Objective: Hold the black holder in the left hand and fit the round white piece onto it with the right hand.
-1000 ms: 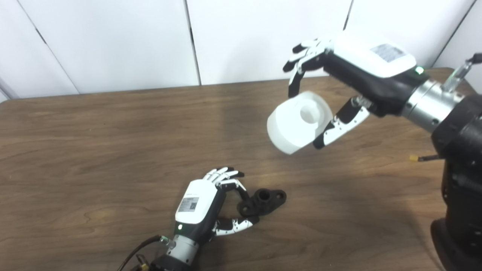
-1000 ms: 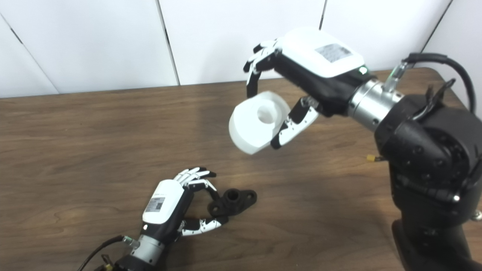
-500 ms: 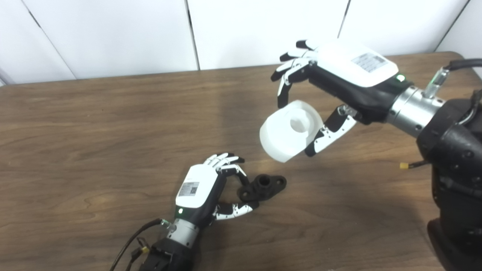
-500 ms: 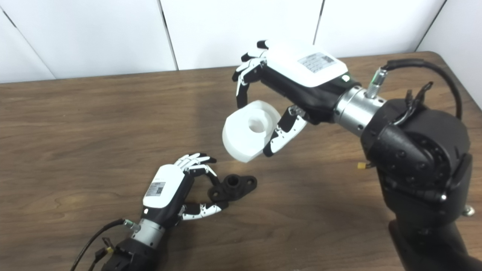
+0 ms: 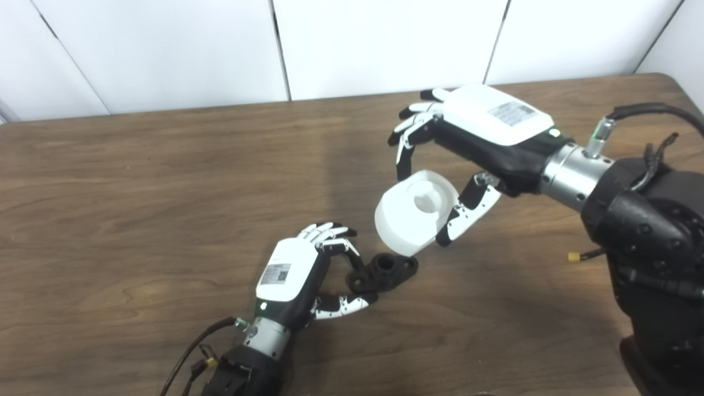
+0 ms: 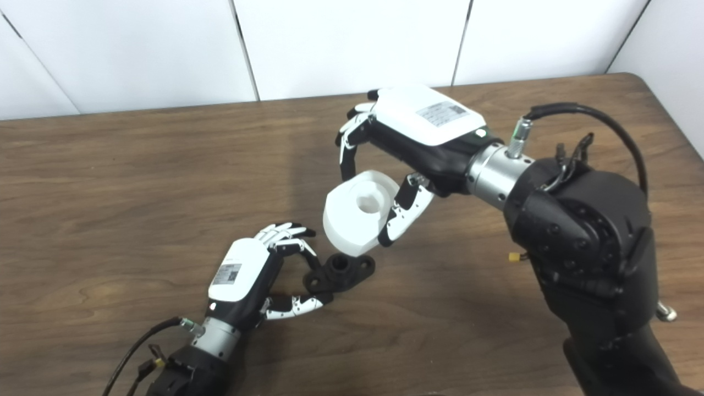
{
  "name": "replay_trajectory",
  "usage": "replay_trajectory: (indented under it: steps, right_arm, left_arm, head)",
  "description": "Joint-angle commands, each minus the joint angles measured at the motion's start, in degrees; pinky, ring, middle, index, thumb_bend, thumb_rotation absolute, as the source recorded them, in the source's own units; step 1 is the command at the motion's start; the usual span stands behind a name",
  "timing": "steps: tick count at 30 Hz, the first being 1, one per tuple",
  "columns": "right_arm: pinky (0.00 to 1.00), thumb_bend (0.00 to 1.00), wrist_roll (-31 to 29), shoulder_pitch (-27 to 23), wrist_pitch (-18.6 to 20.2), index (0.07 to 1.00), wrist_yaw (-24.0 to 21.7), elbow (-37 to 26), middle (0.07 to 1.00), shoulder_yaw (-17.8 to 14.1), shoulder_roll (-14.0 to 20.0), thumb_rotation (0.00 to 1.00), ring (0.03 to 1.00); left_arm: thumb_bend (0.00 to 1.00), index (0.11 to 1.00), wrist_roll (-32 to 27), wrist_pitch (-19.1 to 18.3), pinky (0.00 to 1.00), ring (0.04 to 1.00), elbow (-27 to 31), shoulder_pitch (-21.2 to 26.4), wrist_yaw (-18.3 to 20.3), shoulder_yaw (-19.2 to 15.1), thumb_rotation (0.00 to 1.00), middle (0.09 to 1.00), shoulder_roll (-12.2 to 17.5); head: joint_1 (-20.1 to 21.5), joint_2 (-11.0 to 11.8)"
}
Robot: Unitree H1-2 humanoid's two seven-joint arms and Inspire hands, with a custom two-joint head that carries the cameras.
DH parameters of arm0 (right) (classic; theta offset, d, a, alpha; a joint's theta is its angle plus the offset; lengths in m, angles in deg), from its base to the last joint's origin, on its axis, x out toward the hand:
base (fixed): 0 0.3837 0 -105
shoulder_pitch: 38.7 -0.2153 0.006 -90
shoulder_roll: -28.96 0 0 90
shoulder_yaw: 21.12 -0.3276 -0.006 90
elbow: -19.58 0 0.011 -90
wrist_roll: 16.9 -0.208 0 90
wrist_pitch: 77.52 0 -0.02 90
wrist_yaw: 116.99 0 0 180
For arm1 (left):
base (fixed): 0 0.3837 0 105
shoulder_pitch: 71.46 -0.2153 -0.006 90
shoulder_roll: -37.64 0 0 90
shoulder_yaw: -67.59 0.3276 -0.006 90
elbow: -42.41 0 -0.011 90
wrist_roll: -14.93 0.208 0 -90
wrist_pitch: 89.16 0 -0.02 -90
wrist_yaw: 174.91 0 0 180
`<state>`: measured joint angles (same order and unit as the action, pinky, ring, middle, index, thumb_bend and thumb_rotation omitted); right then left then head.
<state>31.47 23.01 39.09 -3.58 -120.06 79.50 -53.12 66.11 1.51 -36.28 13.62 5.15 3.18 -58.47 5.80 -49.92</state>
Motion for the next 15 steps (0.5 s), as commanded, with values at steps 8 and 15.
replay_trajectory:
  steps: [8, 15]
  right_arm:
    - [0.99, 0.52, -0.4, 0.4, -0.1, 0.483, -1.7, 0.8, 0.776, 2.8, 2.3, 0.14, 0.895]
    - [0.98, 0.52, -0.3, 0.9, -0.4, 0.483, -0.1, 2.3, 0.785, 4.7, 2.2, 0.14, 0.893]
  left_arm:
    - [0.52, 0.486, 0.4, -0.2, 0.88, 0.867, 0.0, -0.5, 1.9, 0.6, 0.05, 0.802, 0.5]
    - [0.52, 0.486, 0.6, -0.4, 0.88, 0.868, 0.1, -0.4, 2.1, 0.7, 0.05, 0.804, 0.4]
  head:
    - [0.0, -0.1]
    - [0.0, 0.0]
